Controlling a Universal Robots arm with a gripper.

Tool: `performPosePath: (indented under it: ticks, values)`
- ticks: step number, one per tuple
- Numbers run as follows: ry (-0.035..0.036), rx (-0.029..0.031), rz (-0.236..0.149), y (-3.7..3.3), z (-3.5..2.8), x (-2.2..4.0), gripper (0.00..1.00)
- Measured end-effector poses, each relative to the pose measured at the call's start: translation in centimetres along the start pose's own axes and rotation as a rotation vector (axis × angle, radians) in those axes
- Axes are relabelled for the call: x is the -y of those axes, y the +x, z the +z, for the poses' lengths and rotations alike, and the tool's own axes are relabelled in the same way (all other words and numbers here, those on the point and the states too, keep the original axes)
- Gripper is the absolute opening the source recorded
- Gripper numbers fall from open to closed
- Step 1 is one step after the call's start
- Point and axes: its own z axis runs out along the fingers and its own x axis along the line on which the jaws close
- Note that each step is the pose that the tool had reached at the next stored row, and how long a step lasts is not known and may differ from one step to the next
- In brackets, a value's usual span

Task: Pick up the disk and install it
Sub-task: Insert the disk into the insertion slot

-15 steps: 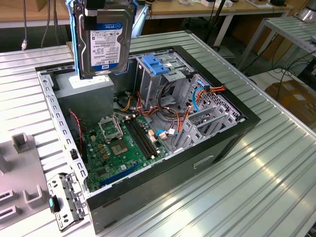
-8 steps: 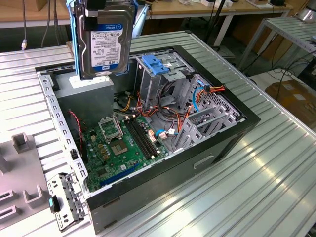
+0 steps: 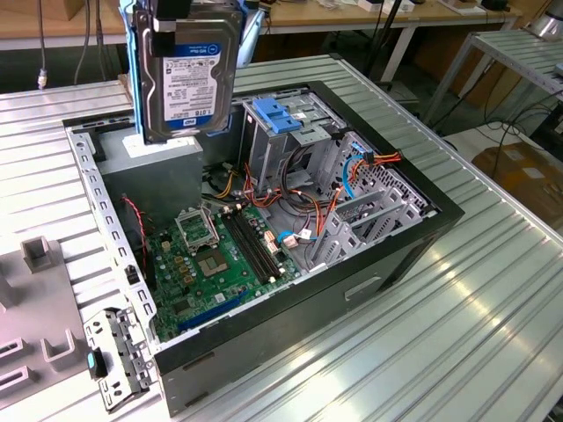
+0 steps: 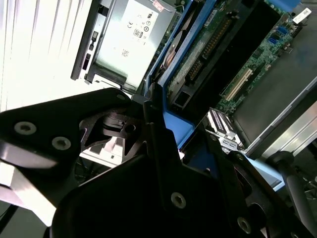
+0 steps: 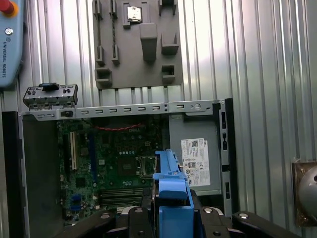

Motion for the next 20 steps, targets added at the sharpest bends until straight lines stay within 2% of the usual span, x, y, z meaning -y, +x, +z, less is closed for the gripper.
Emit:
performPosePath:
  ticks: [12, 20]
  values:
    - [0.0000, 0.0000, 0.000, 0.74, 0.00, 0.06, 0.37]
    - [0.0001, -0.0017, 0.000, 2.32, 0.01, 0.18, 0.37]
